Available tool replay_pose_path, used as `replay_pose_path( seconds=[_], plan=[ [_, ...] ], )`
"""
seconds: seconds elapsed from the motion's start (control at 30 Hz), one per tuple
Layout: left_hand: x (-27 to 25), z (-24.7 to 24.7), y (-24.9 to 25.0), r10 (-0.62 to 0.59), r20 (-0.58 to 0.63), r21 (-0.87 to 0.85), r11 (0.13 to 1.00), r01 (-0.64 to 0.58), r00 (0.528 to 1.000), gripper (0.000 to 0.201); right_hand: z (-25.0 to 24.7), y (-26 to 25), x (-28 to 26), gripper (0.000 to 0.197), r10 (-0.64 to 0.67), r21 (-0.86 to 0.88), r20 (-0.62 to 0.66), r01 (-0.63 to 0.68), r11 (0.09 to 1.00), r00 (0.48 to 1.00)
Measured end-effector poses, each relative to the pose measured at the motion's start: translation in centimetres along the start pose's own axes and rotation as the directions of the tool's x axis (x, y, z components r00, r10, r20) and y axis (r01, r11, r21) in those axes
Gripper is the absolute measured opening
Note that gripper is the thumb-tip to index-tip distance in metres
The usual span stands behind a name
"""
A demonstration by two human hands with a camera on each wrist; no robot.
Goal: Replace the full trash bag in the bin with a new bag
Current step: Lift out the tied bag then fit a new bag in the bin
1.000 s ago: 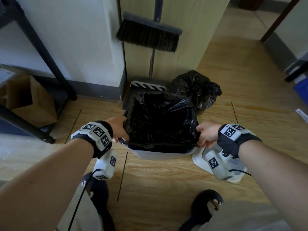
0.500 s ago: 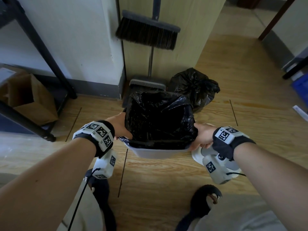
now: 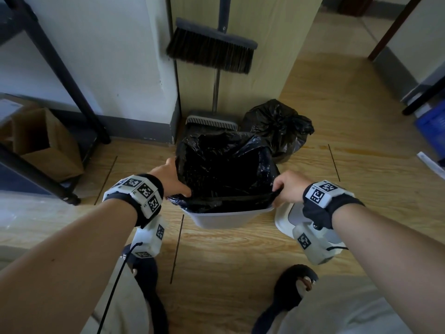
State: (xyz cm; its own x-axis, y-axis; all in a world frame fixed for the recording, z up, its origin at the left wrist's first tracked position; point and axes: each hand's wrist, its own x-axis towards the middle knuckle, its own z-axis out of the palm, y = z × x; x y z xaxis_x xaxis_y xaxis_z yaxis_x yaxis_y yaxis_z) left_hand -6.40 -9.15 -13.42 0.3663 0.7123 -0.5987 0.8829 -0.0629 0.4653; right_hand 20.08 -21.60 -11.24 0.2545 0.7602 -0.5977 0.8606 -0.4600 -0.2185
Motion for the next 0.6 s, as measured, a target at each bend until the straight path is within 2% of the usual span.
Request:
replay_pose_path(
  seconds=[0.07, 0.17, 0.23, 0.27, 0.37, 0.43, 0.5, 0.57, 0.6],
  plan=[
    [-0.4, -0.2, 0.2, -0.006, 0.107, 0.017, 1.0, 0.004, 0.994, 0.098, 0.1, 0.2, 0.0, 0.024, -0.016, -0.072, 0.05, 0.019, 0.997, 0.999],
    [-0.6, 0.4, 0.4, 0.029, 0.22, 0.102, 0.993, -0.052, 0.975, 0.136, 0.8, 0.5, -0.2, 0.027, -0.045, -0.128, 0.014, 0.046, 0.991, 0.999],
    [-0.7, 1.0, 0.6, 0.062, 0.202, 0.269, 0.956, -0.117, 0.977, 0.145, 0.9, 0.6, -0.3, 0.02, -0.049, -0.113, -0.028, 0.045, 0.993, 0.998],
    [-0.6, 1.2, 0.6, 0.07, 0.175, 0.337, 0.933, -0.126, 0.982, 0.146, 1.0, 0.8, -0.4, 0.025, -0.044, -0.121, -0.033, 0.039, 0.992, 0.998],
    [-0.1, 1.3, 0.7, 0.105, 0.107, 0.329, 0.935, -0.135, 0.989, 0.149, 1.0, 1.0, -0.3, 0.038, -0.022, -0.196, -0.049, 0.012, 0.98, 0.999],
    [0.2, 1.0, 0.5, 0.113, 0.064, 0.29, 0.948, -0.127, 0.992, 0.148, 0.9, 1.0, -0.2, 0.05, -0.018, -0.203, -0.045, 0.008, 0.979, 0.999],
    [0.2, 0.7, 0.5, 0.135, -0.028, 0.278, 0.953, -0.122, 0.99, 0.144, 0.8, 0.8, 0.0, 0.06, -0.012, -0.129, -0.016, 0.01, 0.992, 1.0],
    [0.0, 0.4, 0.4, 0.151, -0.157, 0.281, 0.954, -0.103, 0.976, 0.121, 0.8, 0.7, 0.3, 0.065, 0.023, -0.032, -0.004, -0.023, 0.999, 1.0],
    [-0.1, 0.4, 0.3, 0.168, -0.218, 0.294, 0.951, -0.1, 0.961, 0.099, 0.9, 0.5, 0.4, 0.066, 0.038, 0.001, -0.005, -0.038, 0.999, 0.999]
  ],
)
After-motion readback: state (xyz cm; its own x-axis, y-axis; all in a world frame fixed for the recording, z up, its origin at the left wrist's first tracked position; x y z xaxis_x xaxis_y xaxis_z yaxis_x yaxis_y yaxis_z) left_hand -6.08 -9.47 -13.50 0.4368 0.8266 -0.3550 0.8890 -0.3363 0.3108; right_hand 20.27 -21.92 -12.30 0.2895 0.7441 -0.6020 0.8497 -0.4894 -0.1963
